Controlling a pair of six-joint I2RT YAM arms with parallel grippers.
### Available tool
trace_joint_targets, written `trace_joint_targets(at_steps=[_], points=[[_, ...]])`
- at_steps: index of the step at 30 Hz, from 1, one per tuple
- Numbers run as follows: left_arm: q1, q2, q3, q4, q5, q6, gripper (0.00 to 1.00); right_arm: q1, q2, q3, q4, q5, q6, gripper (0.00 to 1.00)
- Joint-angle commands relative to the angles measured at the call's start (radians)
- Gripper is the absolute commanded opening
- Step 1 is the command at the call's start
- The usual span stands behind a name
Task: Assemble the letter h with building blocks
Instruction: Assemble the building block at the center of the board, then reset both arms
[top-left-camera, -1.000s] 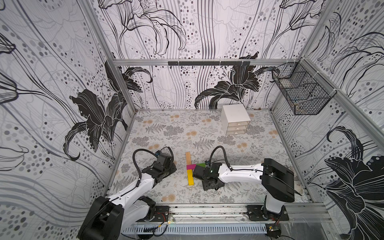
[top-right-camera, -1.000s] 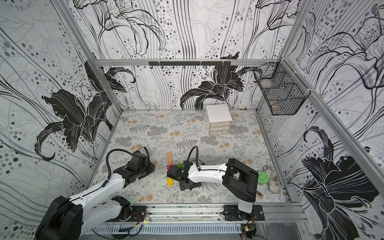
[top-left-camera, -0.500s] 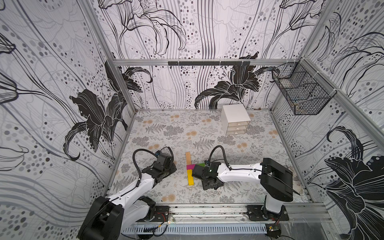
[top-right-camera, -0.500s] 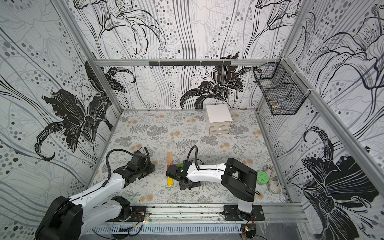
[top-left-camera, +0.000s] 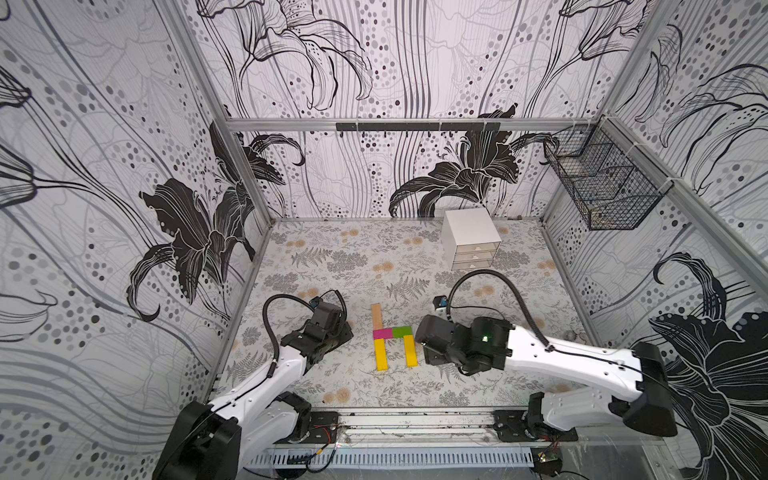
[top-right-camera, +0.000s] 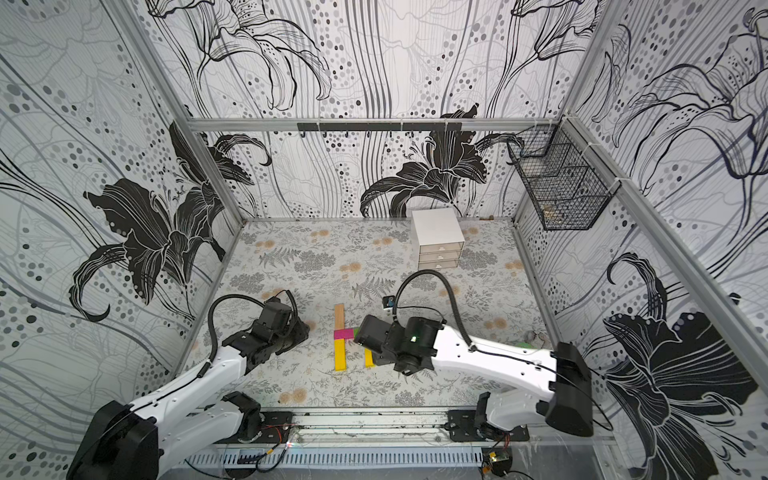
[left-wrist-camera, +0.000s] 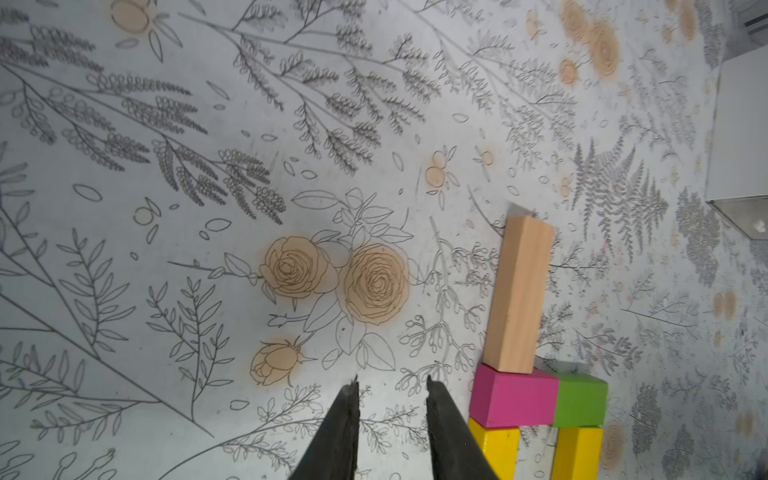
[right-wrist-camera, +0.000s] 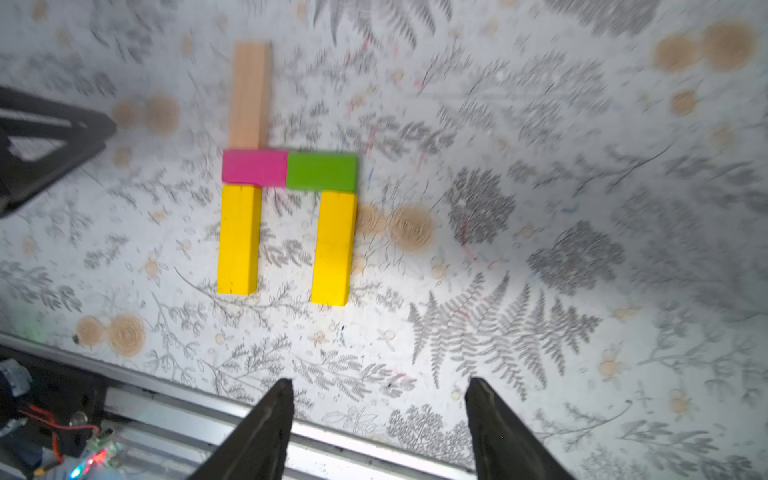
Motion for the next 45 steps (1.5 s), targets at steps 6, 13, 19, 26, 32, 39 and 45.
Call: trace_joint_targets(at_steps=[6,13,19,26,32,39,45], points=[[0.008,-0.068,0.289,-0.122,-0.098,0.097,0.48,-0.03,-0.235,-0.012,0.072,0.437,-0.181,0.82],[0.007,-0.069,0.522,-0.129,-0.297,0.235,0.73,-0.03,-0.345,-0.151,0.106,0.702,-0.058,0.76],[0.008,-0.018,0.545,0.036,-0.437,0.325,1.0,-0.066,-0.426,-0.407,0.381,0.77,-0.263,0.82],[0.009,0.143,0.435,0.259,-0.414,0.465,0.99,-0.278,-0.403,-0.537,0.511,0.624,-0.353,0.86],[0.074,0.171,0.264,0.545,-0.583,0.568,0.99,-0.519,-0.413,-0.617,0.615,0.553,-0.34,0.86],[0.123,0.162,0.195,0.547,-0.627,0.505,0.99,-0.554,-0.395,-0.605,0.554,0.516,-0.292,0.87],[0.155,0.182,0.18,0.598,-0.645,0.525,0.99,-0.594,-0.389,-0.656,0.616,0.526,-0.325,0.87]])
